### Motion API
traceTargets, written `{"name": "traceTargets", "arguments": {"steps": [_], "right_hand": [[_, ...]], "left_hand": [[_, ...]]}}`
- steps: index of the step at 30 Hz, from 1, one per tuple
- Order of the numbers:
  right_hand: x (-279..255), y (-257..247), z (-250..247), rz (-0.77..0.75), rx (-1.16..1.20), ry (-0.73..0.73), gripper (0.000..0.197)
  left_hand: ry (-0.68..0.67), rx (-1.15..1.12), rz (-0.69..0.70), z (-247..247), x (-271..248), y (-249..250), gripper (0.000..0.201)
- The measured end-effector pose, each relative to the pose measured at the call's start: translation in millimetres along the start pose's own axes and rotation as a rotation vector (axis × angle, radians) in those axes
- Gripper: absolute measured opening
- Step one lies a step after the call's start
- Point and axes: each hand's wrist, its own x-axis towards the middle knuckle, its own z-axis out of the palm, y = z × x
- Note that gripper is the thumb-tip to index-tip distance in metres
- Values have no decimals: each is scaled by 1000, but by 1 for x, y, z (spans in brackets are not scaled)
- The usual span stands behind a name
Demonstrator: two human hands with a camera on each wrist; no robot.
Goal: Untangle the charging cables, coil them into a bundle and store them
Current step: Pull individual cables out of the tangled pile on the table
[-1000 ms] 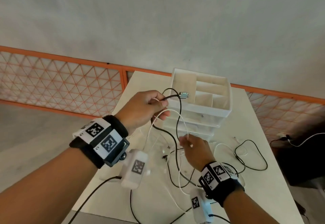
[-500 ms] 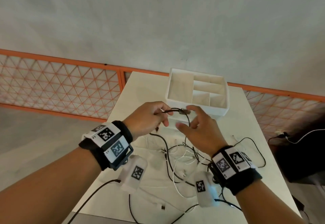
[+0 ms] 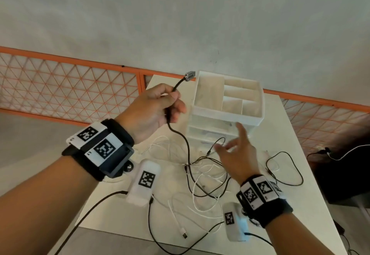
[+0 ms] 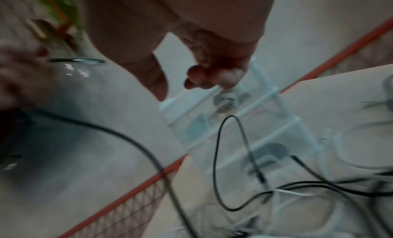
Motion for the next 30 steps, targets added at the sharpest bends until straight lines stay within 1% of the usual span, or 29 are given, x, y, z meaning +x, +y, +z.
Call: {"name": "traceTargets", "arguments": {"steps": [1, 2, 3, 4, 5, 7, 8, 10, 11, 12, 14, 16, 17, 18, 19, 20, 22, 24, 25, 26, 27, 28, 29, 30], "right_hand": [[-5, -13, 7, -109, 33, -59, 78], [-9, -21, 16, -180, 19, -153, 69], [-10, -27, 26, -237, -34, -237, 53], [-9, -25, 38, -247, -119, -276, 30], [-7, -21, 47, -229, -167, -308, 13], [-1, 7, 59, -108, -292, -347, 35], [0, 23, 61, -42, -367, -359, 40], [1, 57, 57, 52, -480, -372, 40], [2, 70, 51, 102, -498, -366, 39], [5, 79, 44, 141, -482, -346, 38], [12, 83, 29, 186, -424, -253, 37], [22, 71, 10, 129, -402, -124, 36], [27, 63, 1, 83, -384, -53, 37], [31, 54, -9, 27, -338, 19, 37], [33, 44, -18, -23, -278, 87, 35], [35, 35, -27, -68, -213, 150, 34], [36, 16, -42, -139, -99, 238, 30], [32, -2, -52, -197, -9, 283, 28], [29, -9, -54, -226, 23, 285, 27], [26, -15, -55, -255, 46, 272, 25], [23, -20, -54, -278, 61, 250, 23], [20, -24, -52, -298, 76, 223, 22], [18, -27, -48, -318, 88, 201, 21], [17, -29, -45, -341, 104, 192, 21]], "left_hand": [[-46, -28, -10, 8, -1, 0, 11], [-86, -53, -16, 16, -3, 0, 8], [-117, -79, -11, 24, -4, 0, 7], [-139, -111, 5, 29, -5, 2, 7], [-148, -147, 35, 32, -5, 6, 9], [-116, -215, 135, 29, -5, 21, 14], [-83, -245, 194, 23, -5, 30, 16], [-2, -280, 284, 6, -9, 47, 19], [55, -267, 301, -5, -11, 52, 19], [117, -230, 294, -16, -13, 54, 19], [254, -69, 200, -33, -16, 46, 21], [375, 207, 61, -46, -16, 24, 20], [394, 379, -24, -54, -14, 9, 18], [383, 541, -115, -62, -12, -8, 18], [358, 668, -205, -68, -11, -25, 25], [338, 746, -286, -72, -10, -41, 36], [307, 809, -422, -73, -13, -63, 59], [239, 904, -496, -65, -15, -74, 80], [195, 982, -487, -61, -15, -76, 94], [158, 1040, -438, -54, -14, -74, 108], [129, 1047, -360, -45, -12, -69, 113], [93, 1004, -262, -34, -10, -63, 111], [40, 938, -169, -19, -8, -53, 103], [-15, 872, -105, -2, -6, -44, 94]]}}
